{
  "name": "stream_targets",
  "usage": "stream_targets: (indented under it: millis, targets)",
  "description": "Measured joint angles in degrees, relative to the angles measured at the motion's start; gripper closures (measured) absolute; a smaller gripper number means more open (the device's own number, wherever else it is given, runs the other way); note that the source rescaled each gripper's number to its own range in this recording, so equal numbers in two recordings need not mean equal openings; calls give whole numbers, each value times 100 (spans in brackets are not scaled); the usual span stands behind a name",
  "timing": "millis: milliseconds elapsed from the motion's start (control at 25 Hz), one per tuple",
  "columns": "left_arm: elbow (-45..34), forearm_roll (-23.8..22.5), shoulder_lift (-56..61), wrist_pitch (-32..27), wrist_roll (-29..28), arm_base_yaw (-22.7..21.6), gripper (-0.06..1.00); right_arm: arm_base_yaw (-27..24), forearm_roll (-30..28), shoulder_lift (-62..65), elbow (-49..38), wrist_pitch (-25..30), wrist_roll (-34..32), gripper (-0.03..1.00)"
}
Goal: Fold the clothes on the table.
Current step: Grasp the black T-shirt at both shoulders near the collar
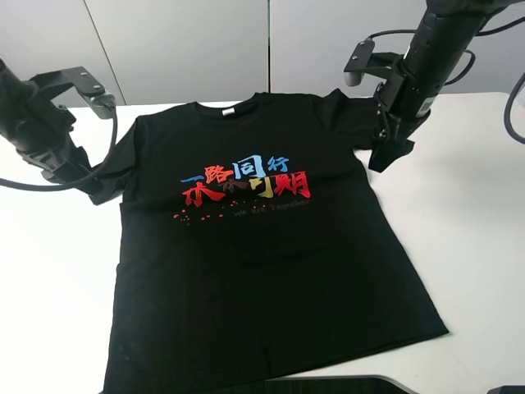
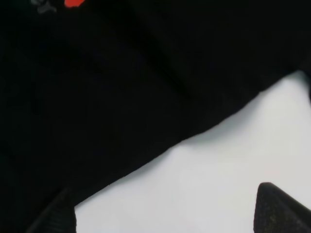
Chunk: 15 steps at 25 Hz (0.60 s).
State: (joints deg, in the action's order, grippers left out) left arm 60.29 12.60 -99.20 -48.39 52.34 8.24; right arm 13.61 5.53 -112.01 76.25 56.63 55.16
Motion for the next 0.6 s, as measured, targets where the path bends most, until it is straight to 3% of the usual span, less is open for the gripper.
stream_targets:
  millis: [240,480,600]
  targets:
    - [541,-1037,-560,0,-379,496,20,111,-68,-337,48,-373,839,16]
    - [626,-1205,-801,21,-411,602,20,495,-428,-576,162,-914,1238,17]
    - [626,-1228,-902,21,-369,602,20,684,-691,-781,185,-993,1210,24]
